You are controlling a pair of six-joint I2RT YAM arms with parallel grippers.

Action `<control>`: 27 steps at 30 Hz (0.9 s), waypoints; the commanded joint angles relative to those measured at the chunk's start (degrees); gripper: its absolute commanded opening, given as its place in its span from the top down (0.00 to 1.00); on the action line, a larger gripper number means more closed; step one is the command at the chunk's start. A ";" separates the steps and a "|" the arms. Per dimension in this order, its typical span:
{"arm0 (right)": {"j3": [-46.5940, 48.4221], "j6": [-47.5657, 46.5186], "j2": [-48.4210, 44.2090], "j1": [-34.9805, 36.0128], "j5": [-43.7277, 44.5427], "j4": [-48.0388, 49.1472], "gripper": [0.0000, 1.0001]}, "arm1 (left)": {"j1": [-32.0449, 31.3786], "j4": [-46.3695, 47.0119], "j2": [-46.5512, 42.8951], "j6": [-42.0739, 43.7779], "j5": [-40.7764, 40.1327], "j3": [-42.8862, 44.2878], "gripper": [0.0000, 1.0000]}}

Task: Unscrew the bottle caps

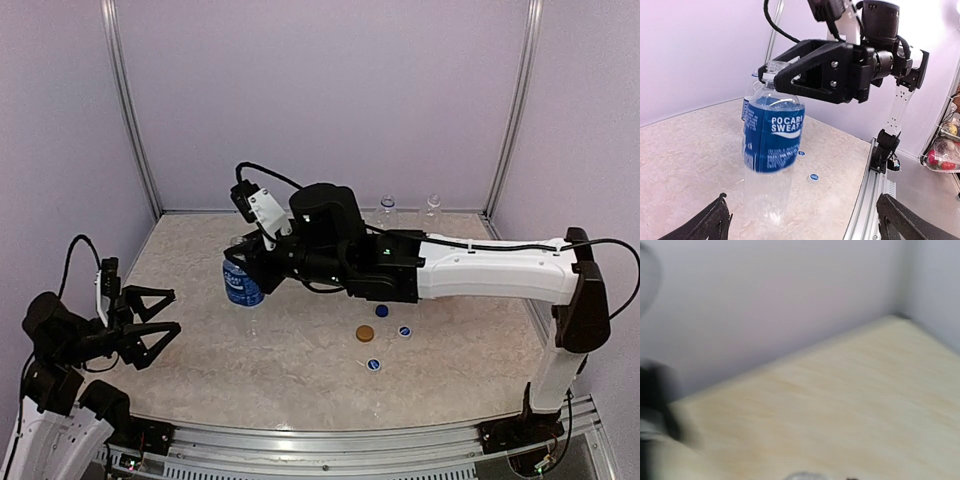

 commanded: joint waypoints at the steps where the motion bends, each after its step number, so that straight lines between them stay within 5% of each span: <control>1: -16.15 -5.36 -9.59 -4.95 21.20 9.29 1.00 | 0.66 1.10 -1.31 -0.89 -1.19 0.07 0.01; 12: -33.84 -10.85 -10.30 -15.94 24.48 31.02 1.00 | 1.34 1.09 -1.83 -1.16 -1.03 -0.27 0.01; 27: -41.40 -3.77 -7.58 -18.08 23.56 35.14 1.00 | 2.44 1.26 -0.56 -1.16 0.12 -0.45 0.01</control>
